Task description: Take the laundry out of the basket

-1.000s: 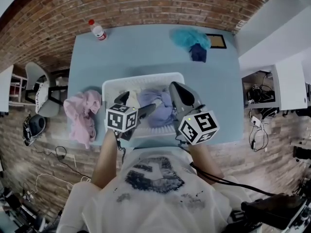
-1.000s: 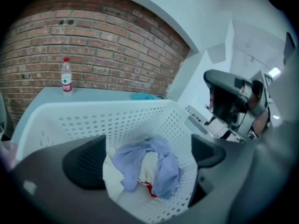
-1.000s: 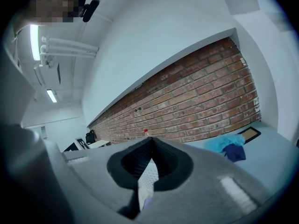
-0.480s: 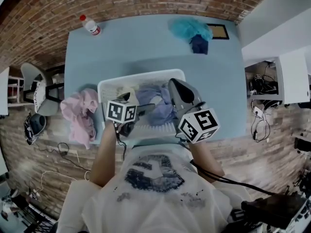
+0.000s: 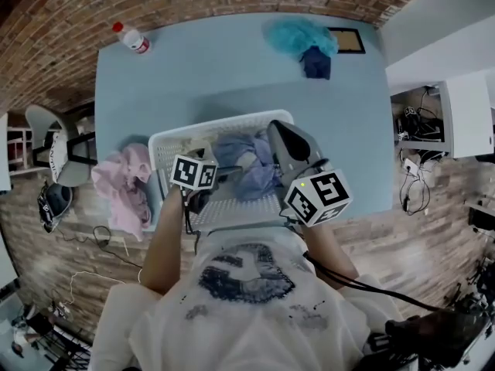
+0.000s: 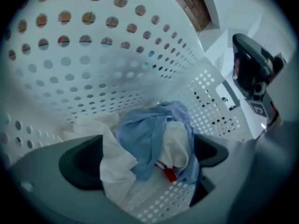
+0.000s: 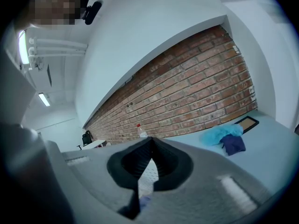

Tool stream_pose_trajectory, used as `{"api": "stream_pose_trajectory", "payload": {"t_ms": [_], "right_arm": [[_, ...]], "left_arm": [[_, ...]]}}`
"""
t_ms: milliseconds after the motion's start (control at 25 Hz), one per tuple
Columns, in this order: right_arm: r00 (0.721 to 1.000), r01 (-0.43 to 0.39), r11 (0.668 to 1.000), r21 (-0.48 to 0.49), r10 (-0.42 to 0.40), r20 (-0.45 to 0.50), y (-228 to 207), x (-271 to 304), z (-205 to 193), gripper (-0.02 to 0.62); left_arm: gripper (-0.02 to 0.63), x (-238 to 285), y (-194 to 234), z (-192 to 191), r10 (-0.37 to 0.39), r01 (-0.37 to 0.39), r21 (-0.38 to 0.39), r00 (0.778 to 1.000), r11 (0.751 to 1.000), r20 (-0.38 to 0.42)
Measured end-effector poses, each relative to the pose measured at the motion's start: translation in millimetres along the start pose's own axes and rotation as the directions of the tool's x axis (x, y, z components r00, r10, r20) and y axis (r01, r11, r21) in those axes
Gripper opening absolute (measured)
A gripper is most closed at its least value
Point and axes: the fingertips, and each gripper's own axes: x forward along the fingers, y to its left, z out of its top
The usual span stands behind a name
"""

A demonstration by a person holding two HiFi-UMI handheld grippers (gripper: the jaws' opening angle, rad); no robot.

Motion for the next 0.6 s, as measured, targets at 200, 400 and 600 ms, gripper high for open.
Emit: {"api": "stream_pose_trajectory", "payload": {"t_ms": [200,400,600], "right_arm": [[1.0,0.013,1.0,0.007,-0.013,-0.004,-6,5,0,-0.002],[1.0,0.022,1.0,0.009,-0.022,-0.015,-8,7,-3,-0.002],[0.999,0.03,0.999,0.01,-0.03,-0.024,-12,8,-3,-0.003]], "left_arm": [[0.584,18,10,-12,-0.016,0.014,-0.034,0.998,0.999,-0.053],[0.584,29,4,-15,-0.085,0.081,-0.069,0.995,0.994,-0.058],[0.584,34,-6,-12,-0.142,0.138,-0.063,0.988,0.988,-0.067]]}}
